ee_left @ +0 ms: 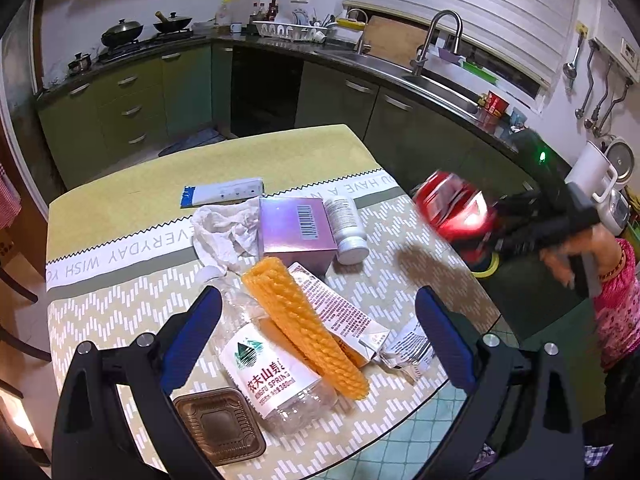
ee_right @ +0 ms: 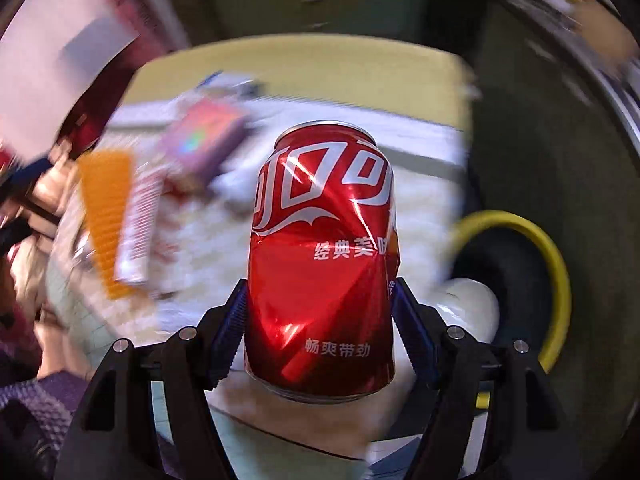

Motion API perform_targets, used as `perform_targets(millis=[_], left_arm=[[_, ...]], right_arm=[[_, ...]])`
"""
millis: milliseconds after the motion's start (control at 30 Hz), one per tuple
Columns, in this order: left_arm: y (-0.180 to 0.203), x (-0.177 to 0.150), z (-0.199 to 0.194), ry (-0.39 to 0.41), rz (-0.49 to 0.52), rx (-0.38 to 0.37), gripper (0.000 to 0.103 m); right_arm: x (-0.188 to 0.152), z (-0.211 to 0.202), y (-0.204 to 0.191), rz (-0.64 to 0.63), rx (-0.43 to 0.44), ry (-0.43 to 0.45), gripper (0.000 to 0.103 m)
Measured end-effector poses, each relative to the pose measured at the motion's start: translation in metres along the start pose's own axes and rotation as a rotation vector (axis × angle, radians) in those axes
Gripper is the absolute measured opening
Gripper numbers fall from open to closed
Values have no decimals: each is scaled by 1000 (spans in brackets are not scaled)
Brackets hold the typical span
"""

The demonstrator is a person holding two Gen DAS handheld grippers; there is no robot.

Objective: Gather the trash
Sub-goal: 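Drop the red can into the bin with the right tool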

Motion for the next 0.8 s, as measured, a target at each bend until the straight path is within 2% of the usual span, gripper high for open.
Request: perform_targets(millis=[133, 267, 500, 567, 800], left_arm=[[3, 2, 5, -5, 5, -10, 93], [7, 4, 9, -13, 11, -15, 93], [8, 6, 16, -50, 24, 7, 93], [6, 6, 19, -62, 21, 14, 93], [4, 10, 33, -99, 30, 21, 93]], right_arm=[[-6, 7, 85, 170, -101, -15, 69], [-19, 56, 156, 312, -186, -100, 69], [-31, 133, 199, 401, -240, -228, 69], [-36, 144, 214, 416, -247, -253, 70], [-42, 165, 220, 436, -254, -310, 70]])
Point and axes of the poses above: each gripper's, at about its wrist camera, not at the fingertips, and z roughly the way its jaws point, y to its right, x to its top, the point moved 4 cm from there along z, roughly the way its jaws point, and after that the axes turned 5 degrees about z, right-handed, at the moved point
